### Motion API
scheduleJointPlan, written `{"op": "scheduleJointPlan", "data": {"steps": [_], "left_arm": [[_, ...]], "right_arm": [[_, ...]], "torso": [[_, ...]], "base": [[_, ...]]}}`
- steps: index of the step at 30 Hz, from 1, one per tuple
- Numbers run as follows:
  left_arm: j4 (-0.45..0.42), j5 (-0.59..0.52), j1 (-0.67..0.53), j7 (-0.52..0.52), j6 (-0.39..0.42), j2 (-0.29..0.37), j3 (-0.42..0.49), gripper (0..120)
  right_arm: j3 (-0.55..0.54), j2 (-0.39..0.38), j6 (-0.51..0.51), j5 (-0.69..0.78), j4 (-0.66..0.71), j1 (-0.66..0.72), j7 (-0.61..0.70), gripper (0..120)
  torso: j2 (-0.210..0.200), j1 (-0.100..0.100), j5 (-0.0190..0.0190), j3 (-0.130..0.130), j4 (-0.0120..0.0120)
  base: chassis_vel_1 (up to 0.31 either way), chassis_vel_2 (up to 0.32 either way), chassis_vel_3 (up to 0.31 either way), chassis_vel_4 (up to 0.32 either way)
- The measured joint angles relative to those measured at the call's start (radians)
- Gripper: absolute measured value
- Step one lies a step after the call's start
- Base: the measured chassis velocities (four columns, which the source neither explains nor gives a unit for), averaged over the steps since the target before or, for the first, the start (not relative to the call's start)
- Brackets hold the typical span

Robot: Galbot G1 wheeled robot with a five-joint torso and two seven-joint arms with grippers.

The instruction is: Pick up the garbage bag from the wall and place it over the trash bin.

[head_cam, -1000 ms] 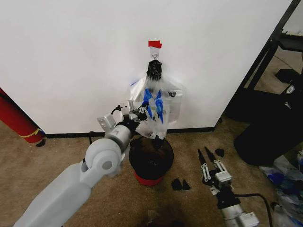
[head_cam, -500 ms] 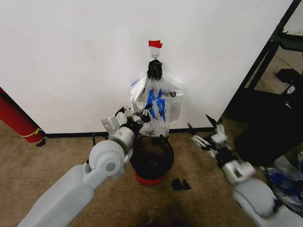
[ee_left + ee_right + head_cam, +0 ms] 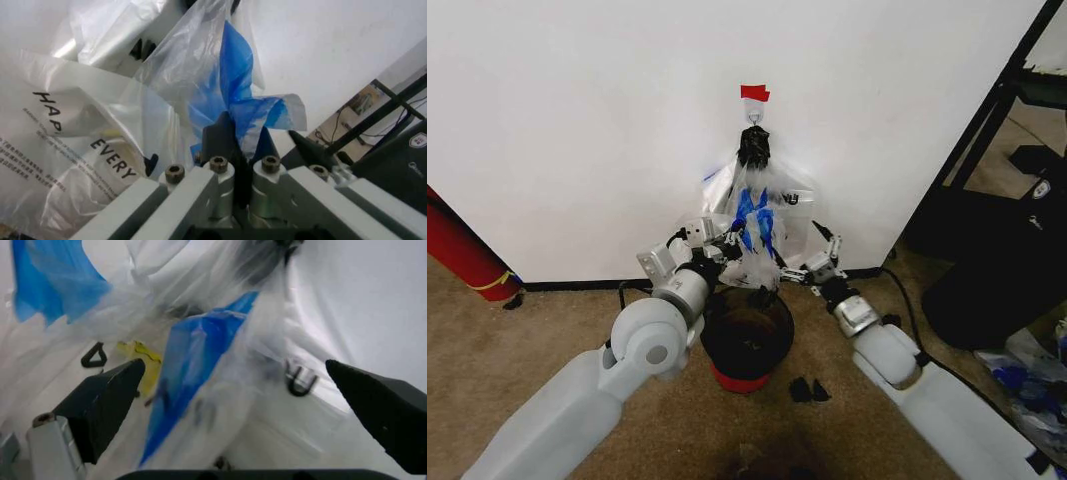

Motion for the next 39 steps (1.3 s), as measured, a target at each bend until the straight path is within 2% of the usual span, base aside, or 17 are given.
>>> {"op": "scheduleJointPlan", "data": {"steps": [6,10,13,18,20,22,27,29,32,36,39], "left_arm": [[0.000,0.000,0.004,0.000,0.001,-0.001,-0.006,0],[-0.013,-0.001,0.021,-0.001,0.001,0.004,-0.013,0],[-0.015,-0.001,0.024,0.000,0.001,0.006,-0.015,0],[-0.016,-0.002,0.028,0.000,0.001,0.007,-0.018,0],[-0.016,-0.002,0.028,0.000,0.001,0.009,-0.019,0],[-0.016,-0.002,0.028,0.000,0.001,0.010,-0.020,0],[-0.017,-0.003,0.033,-0.001,0.001,0.020,-0.027,0],[-0.018,-0.003,0.034,-0.001,0.001,0.023,-0.028,0],[-0.022,-0.010,0.034,-0.001,0.001,0.031,-0.033,0],[-0.031,-0.016,0.035,-0.001,0.001,0.042,-0.038,0],[-0.045,-0.020,0.059,0.000,0.002,0.056,-0.052,0]], "right_arm": [[-0.033,0.049,-0.029,-0.001,-0.044,0.050,0.008,95],[-0.068,0.069,-0.046,0.005,-0.086,0.096,0.031,77],[-0.078,0.070,-0.047,0.003,-0.091,0.106,0.037,70],[-0.094,0.076,-0.050,0.003,-0.094,0.115,0.051,50],[-0.096,0.078,-0.052,0.002,-0.092,0.112,0.055,40],[-0.096,0.079,-0.053,0.001,-0.090,0.107,0.059,36],[-0.089,0.080,-0.053,-0.004,-0.071,0.071,0.098,15],[-0.088,0.079,-0.052,-0.005,-0.068,0.063,0.104,11],[-0.081,0.077,-0.051,-0.006,-0.052,0.046,0.118,0],[-0.071,0.077,-0.051,0.062,-0.016,0.029,0.140,0],[-0.050,0.077,-0.062,0.179,0.038,-0.005,0.175,0]], "torso": [[0.000,0.000,0.0000,0.000,0.0000],[0.000,0.000,0.0000,0.000,0.0000],[0.000,0.000,0.0001,0.000,-0.0001],[0.000,0.000,0.0001,0.000,0.0000],[0.000,0.000,0.0001,0.000,0.0000],[0.000,0.000,0.0001,0.000,0.0000],[0.000,0.000,0.0001,0.000,0.0000],[0.000,0.000,0.0001,0.000,-0.0001],[0.000,0.000,0.0001,0.000,0.0000],[0.000,0.000,0.0001,0.000,-0.0001],[0.000,0.000,0.0001,0.000,0.0000]], "base": [[0.000,0.000,0.000,0.000],[0.000,0.000,0.000,0.000],[0.000,0.000,0.000,0.000],[0.000,0.000,0.000,0.000],[0.000,0.000,0.000,0.000],[0.000,0.000,0.000,0.000],[0.000,0.000,0.000,0.000],[0.000,0.000,0.000,0.000],[0.000,0.000,0.000,0.000],[0.000,0.000,0.000,0.000],[0.000,0.000,0.000,0.000]]}}
